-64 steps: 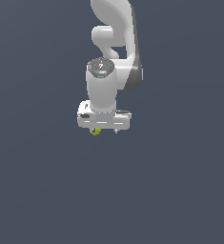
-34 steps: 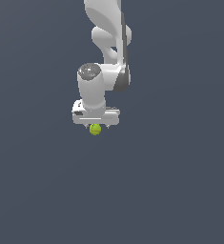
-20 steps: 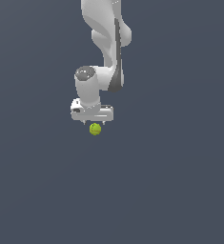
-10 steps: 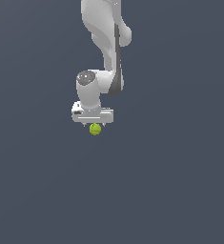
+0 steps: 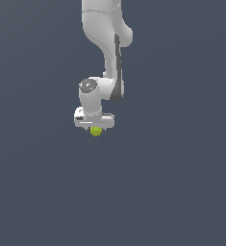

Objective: Pick up the object and move it to a goal position.

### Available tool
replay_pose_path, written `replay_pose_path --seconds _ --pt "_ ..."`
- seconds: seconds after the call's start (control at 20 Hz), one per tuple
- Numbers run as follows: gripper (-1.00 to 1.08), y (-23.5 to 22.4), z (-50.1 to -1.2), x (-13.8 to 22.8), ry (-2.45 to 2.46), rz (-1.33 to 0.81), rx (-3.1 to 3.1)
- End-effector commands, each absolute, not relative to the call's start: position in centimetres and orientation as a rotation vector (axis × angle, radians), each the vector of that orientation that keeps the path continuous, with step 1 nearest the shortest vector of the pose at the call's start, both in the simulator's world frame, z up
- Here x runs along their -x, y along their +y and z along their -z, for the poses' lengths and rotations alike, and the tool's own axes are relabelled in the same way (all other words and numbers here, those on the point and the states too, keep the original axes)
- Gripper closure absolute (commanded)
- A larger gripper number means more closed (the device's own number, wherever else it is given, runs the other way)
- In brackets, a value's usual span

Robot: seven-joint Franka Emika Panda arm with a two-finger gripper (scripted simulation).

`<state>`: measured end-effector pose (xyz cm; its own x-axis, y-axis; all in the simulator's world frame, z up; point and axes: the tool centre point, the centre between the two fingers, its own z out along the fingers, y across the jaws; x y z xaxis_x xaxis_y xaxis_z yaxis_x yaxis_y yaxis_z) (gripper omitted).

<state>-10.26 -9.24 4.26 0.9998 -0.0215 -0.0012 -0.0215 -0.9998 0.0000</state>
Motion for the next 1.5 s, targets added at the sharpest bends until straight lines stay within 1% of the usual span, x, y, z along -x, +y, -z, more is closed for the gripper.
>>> replay_pose_path --seconds 0.0,0.55,0.8,1.1,1.45 --pt "1.08 -9.3 -4.1 10.2 0.034 0.0 3.142" --pt "1.08 -9.3 -4.3 10.2 0.034 0.001 3.141" --pt "1.08 -8.9 -5.0 10.4 0.034 0.001 3.141" --pt "1.08 -7.8 -7.5 10.8 0.034 0.001 3.141" --pt "1.08 -5.9 -12.0 11.6 0.034 0.0 3.142"
